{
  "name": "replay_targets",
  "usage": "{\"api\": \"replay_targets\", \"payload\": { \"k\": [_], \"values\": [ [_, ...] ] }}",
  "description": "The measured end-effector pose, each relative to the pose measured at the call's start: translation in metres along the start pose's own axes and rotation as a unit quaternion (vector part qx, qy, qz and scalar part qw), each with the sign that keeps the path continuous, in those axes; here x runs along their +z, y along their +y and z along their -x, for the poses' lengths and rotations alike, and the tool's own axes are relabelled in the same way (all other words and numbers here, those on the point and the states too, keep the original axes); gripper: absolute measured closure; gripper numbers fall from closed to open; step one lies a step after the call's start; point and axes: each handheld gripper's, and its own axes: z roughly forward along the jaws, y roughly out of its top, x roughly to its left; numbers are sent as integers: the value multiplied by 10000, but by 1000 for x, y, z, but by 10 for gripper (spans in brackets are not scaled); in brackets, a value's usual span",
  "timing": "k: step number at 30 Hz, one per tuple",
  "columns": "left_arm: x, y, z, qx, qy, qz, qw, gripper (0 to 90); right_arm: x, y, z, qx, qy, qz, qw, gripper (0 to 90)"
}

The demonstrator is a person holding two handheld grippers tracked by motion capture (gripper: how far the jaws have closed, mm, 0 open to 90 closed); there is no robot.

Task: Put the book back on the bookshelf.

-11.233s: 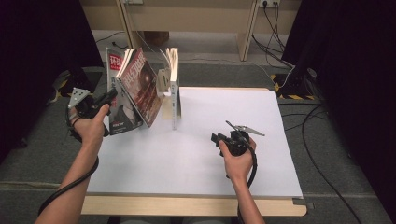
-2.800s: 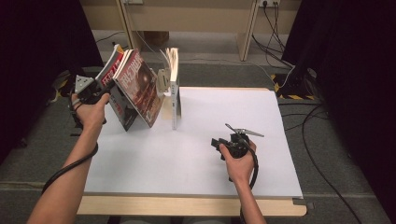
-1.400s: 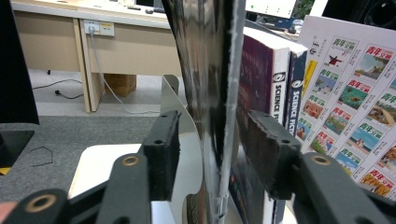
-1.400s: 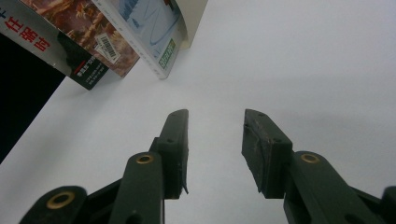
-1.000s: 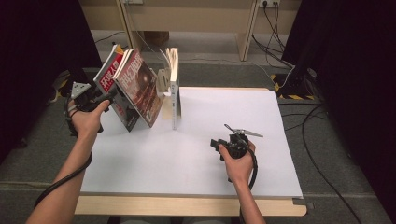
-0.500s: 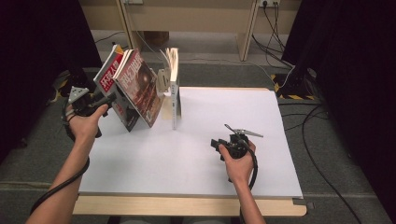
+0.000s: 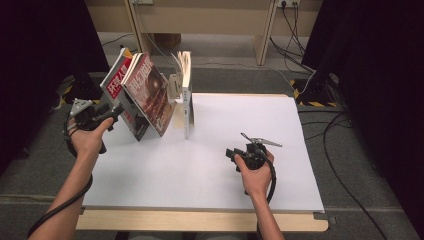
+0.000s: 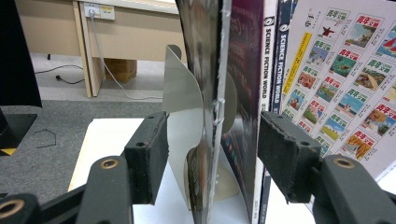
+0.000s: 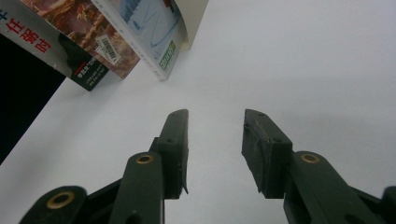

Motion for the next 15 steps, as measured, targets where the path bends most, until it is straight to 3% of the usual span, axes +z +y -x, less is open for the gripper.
{"api": "replay_targets", "payload": {
  "k": [6,15],
  "values": [
    [-5,-7,-1,-92,-91,-49,9999,414,0,0,-1,-7,-3,17,10000,616],
    [-15,-18,0,-42,-108,-79,9999,412,0,0,-1,-16,-11,25,10000,616]
  ]
}}
